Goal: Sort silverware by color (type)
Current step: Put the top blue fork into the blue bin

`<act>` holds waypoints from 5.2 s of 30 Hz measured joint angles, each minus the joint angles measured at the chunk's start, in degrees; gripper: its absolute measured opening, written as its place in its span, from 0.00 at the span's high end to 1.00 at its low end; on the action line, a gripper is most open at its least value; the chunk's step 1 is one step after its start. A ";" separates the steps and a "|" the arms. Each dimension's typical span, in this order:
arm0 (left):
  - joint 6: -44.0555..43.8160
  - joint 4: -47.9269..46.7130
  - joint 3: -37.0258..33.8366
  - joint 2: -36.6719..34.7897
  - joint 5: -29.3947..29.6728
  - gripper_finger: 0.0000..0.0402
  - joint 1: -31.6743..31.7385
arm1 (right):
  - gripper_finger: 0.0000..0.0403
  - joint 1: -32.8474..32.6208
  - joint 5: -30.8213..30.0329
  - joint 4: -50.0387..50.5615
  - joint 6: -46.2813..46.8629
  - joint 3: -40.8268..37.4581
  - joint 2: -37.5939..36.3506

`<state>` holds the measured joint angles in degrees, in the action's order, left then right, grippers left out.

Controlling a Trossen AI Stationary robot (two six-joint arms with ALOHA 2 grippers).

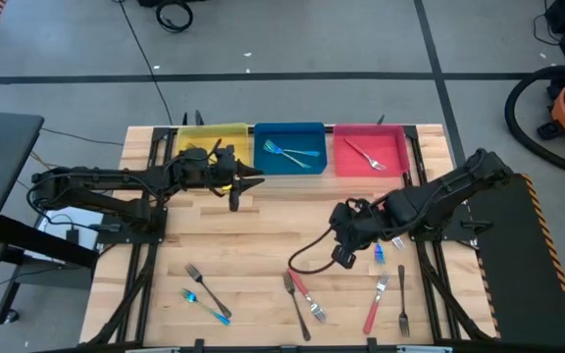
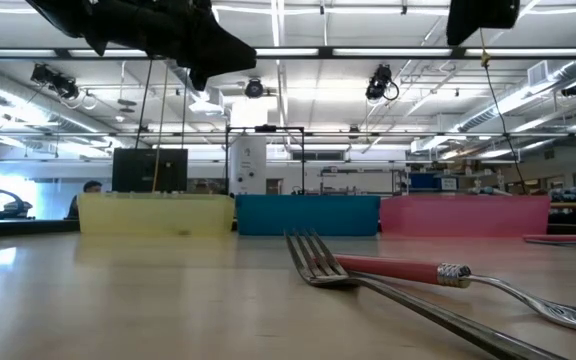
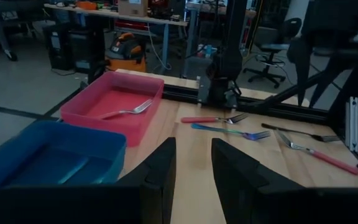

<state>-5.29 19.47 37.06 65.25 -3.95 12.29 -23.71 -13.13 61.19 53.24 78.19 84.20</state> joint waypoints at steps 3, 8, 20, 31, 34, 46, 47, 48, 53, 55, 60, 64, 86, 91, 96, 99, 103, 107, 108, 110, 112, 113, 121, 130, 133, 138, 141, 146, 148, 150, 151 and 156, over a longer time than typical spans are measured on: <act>-0.06 -0.05 0.00 0.00 0.00 0.74 -0.02 | 0.84 -0.06 2.18 0.11 1.18 -1.63 0.02; -0.41 -0.05 0.00 0.00 0.01 0.74 -0.02 | 0.84 -0.04 4.20 -0.73 2.66 -2.73 0.02; -2.01 -1.92 0.00 0.00 0.63 0.74 0.02 | 0.84 -0.01 5.70 -5.88 -0.85 -2.73 0.02; -6.06 -6.10 0.00 0.02 4.01 0.74 0.13 | 0.84 -0.20 8.80 -5.85 -10.94 -2.73 0.02; -6.96 -6.09 0.00 0.02 4.22 0.74 0.13 | 0.84 -0.30 10.02 -5.82 -13.72 -2.73 0.02; -7.65 -6.09 0.00 0.02 4.35 0.74 0.13 | 0.84 2.54 13.84 -8.41 -17.77 -2.73 0.02; -7.64 -6.09 0.00 0.02 4.35 0.74 0.13 | 0.84 2.71 13.11 -8.45 -17.84 -2.73 0.02; -7.64 -6.09 0.00 0.02 4.35 0.74 0.13 | 0.84 2.86 12.47 -8.42 -18.17 -2.73 0.02; -7.61 -6.09 0.00 0.02 4.35 0.74 0.13 | 0.83 2.69 10.40 -8.47 -24.39 -2.73 0.02; -7.57 -6.09 0.00 0.02 4.35 0.74 0.13 | 0.81 2.71 10.39 -8.16 -26.28 -2.73 0.02; -7.59 -6.09 0.00 0.02 4.35 0.74 0.13 | 0.73 2.69 11.38 -6.47 -29.29 -5.51 0.04; -7.59 -6.50 0.00 0.02 4.35 0.74 0.13 | 0.67 1.72 12.49 -6.14 -27.69 -10.21 0.07; -8.01 -8.27 0.00 0.02 4.33 0.74 0.13 | 0.62 -13.32 5.29 2.00 8.10 -15.01 0.10; -8.01 -8.27 0.00 0.02 4.33 0.74 0.13 | 0.62 -16.97 4.12 2.45 14.47 -17.56 0.00; -8.03 -8.25 0.00 0.02 4.33 0.74 0.13 | 0.62 -19.65 5.53 -1.88 17.89 -22.82 0.02; -8.03 -8.25 0.00 0.02 4.33 0.74 0.13 | 0.62 -20.44 4.94 -2.01 18.34 -23.62 0.02; -8.13 -8.25 0.00 0.02 4.33 0.74 0.13 | 0.63 -21.43 4.24 -3.07 16.78 -25.09 0.05; -9.35 -8.27 0.00 0.02 4.33 0.74 0.13 | 0.63 -23.11 1.76 -3.48 12.09 -25.61 2.33; -9.46 -8.29 0.00 0.02 4.33 0.74 0.13 | 0.63 -23.53 1.07 -3.50 10.30 -25.61 3.45; -9.54 -8.32 0.00 0.02 4.33 0.74 0.13 | 0.63 -24.35 0.16 -3.55 6.56 -25.61 5.98; -9.54 -8.35 0.00 0.02 4.33 0.74 0.13 | 0.63 -24.96 -0.94 -3.44 3.59 -25.61 8.29; -9.55 -8.39 0.00 0.02 4.32 0.74 0.13 | 0.63 -25.11 -1.54 -3.31 3.03 -25.61 9.29; -9.56 -8.72 0.00 0.02 4.33 0.74 0.13 | 0.63 -25.46 -3.76 -2.95 3.26 -24.87 11.41; -9.56 -8.95 0.00 0.02 4.31 0.74 0.11 | 0.63 -27.49 -2.28 -2.60 8.67 -24.91 11.43; -9.56 -8.97 0.00 0.02 4.33 0.74 0.11 | 0.63 -27.77 -3.26 -2.01 9.99 -24.95 11.43; -9.56 -9.01 0.00 0.02 4.33 0.74 0.13 | 0.63 -27.70 -2.11 -2.79 10.71 -27.10 11.43; -9.49 -9.04 0.00 0.02 4.32 0.74 0.12 | 0.63 -27.71 -1.61 -3.09 11.69 -28.14 11.43; -9.23 -9.06 0.00 0.02 4.33 0.74 0.13 | 0.63 -27.71 -2.02 -3.12 11.50 -28.21 11.43; -9.13 -9.04 0.00 0.02 4.33 0.74 0.11 | 0.63 -27.71 -3.12 -3.14 11.50 -28.25 11.43; -9.14 -9.04 0.00 0.02 4.33 0.74 0.11 | 0.63 -27.49 -3.80 -3.75 11.97 -28.92 11.43; -9.14 -9.04 0.00 0.02 4.31 0.74 0.12 | 0.63 -27.32 -3.71 -4.01 12.52 -29.51 11.43; -9.14 -9.04 0.00 0.02 4.31 0.74 0.13 | 0.63 -26.64 -2.55 -5.70 13.07 -31.11 11.43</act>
<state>-14.43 10.43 37.06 65.28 0.36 12.42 -50.35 -15.68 55.50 66.30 47.08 95.64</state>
